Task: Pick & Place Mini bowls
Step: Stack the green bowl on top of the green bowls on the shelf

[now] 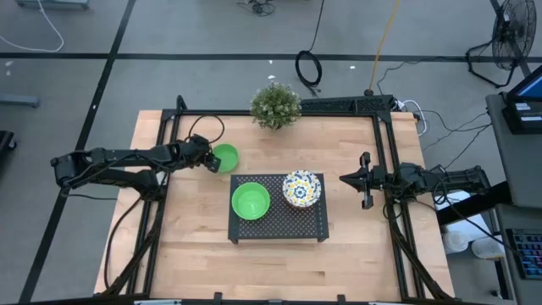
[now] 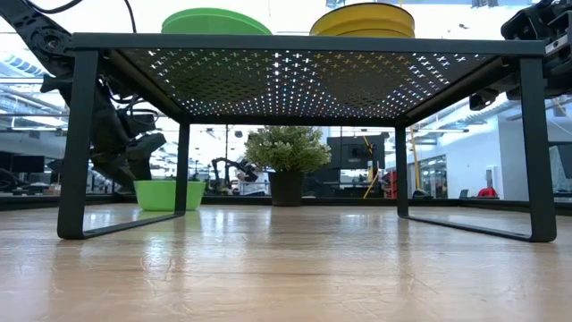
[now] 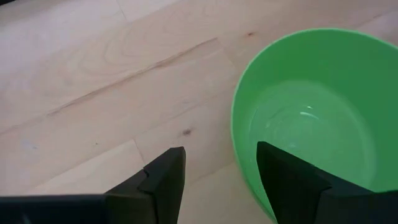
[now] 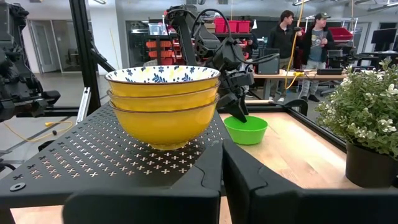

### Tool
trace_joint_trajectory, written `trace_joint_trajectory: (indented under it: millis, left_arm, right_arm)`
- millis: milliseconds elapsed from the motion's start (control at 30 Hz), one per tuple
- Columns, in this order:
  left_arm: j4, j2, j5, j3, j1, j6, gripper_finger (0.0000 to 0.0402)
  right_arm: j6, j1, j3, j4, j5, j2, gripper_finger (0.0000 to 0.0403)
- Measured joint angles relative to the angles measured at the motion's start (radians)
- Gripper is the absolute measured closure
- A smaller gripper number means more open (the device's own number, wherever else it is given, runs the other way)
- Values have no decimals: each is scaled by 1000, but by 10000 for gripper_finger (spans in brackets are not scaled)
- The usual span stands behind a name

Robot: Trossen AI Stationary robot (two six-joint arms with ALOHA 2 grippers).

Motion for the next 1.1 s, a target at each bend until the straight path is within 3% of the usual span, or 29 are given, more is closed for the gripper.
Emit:
trace_joint_trajectory:
  millis: [467,667,1100]
  left_arm:
    - [22,0,5,0,0,5,202]
    - [49,0,58,0,-1,8,202]
    - [51,0,37,0,0,31,202]
  right_arm:
    - [0,0,0,0,0,0,403]
    - [0,0,0,0,0,0,403]
    - [0,0,0,0,0,0,403]
